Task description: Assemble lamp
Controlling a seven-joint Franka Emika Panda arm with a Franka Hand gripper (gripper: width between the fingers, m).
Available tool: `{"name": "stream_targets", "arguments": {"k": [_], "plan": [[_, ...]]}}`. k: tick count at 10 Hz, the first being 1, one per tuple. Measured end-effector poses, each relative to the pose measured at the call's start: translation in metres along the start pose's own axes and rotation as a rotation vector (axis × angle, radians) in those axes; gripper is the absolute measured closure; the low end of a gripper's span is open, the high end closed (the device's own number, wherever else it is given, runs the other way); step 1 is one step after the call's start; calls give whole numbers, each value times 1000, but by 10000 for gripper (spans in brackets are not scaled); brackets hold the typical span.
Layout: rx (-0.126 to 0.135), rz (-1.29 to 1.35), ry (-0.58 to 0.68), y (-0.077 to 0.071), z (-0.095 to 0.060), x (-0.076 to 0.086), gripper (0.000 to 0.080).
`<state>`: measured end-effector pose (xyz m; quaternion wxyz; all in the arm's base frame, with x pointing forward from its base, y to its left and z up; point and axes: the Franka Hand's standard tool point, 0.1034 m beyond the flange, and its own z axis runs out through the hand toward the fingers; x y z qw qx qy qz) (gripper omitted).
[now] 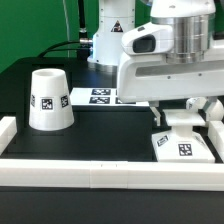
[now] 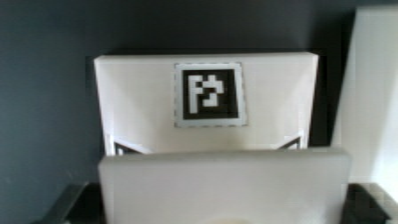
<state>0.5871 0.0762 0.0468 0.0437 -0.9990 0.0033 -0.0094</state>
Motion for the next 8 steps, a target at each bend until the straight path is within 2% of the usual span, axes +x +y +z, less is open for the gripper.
{"name": "stream_targets", "arguments": {"k": [3, 8], "plan": [[9, 15, 2, -9, 0, 33, 265], [10, 22, 7, -12, 1, 36, 265]]}}
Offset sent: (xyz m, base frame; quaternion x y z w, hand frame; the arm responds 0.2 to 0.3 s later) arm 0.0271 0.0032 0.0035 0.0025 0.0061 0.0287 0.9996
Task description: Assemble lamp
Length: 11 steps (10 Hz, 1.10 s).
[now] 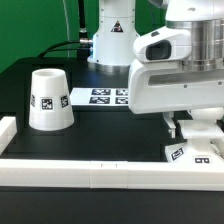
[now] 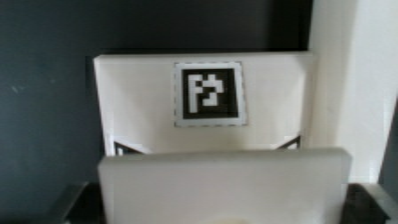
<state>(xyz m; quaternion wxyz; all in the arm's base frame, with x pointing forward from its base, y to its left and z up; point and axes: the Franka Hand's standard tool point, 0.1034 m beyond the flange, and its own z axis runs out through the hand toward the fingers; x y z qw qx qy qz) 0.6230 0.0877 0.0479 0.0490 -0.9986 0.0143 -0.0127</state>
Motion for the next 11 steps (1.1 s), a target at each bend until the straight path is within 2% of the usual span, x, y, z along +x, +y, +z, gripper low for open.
{"name": "stream_targets", "arguments": {"k": [2, 3, 4, 7, 9, 11], "plan": [[0, -1, -1, 0, 0, 0, 124], [0, -2, -1, 0, 0, -1, 107], [-4, 0, -5, 0, -6, -14, 107], [-15, 27, -22, -14, -21, -71, 100], [-12, 32, -33, -34, -27, -100, 100], [-9, 5, -39, -52, -28, -122, 100]]}}
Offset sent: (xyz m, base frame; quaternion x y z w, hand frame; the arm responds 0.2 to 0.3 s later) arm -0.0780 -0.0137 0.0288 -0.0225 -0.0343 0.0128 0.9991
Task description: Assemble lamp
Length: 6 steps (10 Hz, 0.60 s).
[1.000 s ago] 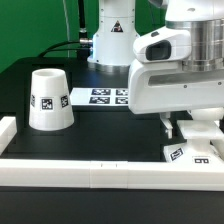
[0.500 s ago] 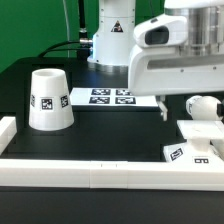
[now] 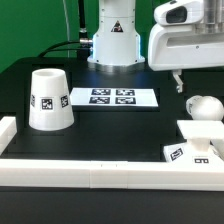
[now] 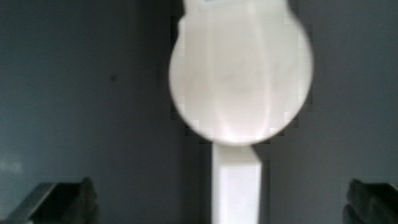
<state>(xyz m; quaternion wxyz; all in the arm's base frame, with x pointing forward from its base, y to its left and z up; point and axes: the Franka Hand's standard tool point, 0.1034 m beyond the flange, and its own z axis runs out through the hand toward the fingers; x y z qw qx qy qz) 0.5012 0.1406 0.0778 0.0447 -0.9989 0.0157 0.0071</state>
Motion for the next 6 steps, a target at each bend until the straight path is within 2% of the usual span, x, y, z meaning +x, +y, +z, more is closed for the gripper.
{"name": "stream_targets", "arguments": {"k": [1, 5, 6], "plan": [[2, -16, 6, -7, 3, -5, 100], [-10, -27, -46, -5, 4, -8, 100], [-30, -65, -177, -6, 5, -16, 100]]}}
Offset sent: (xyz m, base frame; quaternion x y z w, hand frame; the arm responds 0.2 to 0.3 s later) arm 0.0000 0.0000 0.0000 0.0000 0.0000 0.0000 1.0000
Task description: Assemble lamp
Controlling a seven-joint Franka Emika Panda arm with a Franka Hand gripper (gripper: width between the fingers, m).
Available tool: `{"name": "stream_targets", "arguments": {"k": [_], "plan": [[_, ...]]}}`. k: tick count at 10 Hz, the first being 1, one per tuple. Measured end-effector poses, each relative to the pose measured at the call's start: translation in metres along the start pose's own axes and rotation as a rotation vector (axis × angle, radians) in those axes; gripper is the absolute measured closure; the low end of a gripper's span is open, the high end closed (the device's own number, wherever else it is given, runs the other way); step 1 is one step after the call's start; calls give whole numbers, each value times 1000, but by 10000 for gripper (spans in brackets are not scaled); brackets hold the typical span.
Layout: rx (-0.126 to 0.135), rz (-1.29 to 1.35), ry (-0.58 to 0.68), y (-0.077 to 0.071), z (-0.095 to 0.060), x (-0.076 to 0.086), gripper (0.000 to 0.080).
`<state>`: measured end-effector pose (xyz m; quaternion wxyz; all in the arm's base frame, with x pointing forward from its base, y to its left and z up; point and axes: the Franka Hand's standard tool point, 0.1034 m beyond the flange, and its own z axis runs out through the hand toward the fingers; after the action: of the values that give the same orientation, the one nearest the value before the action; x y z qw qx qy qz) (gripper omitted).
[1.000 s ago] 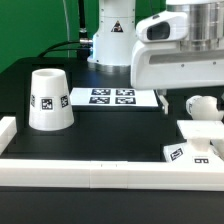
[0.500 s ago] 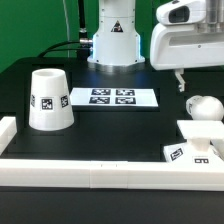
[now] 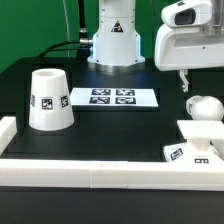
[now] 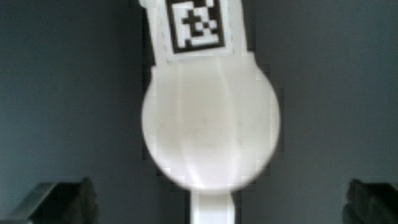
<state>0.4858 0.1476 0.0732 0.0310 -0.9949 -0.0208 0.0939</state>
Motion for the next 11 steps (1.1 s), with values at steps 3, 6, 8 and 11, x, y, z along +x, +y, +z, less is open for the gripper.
{"name": "stream_targets", "arguments": {"k": [3, 6, 8, 11], "plan": [[-8, -40, -200, -2, 6, 0, 100], [-13, -37, -365, -2, 9, -2, 100], [-58, 6, -511, -1, 12, -10, 100], [-56, 10, -608, 1, 16, -3, 100]]}}
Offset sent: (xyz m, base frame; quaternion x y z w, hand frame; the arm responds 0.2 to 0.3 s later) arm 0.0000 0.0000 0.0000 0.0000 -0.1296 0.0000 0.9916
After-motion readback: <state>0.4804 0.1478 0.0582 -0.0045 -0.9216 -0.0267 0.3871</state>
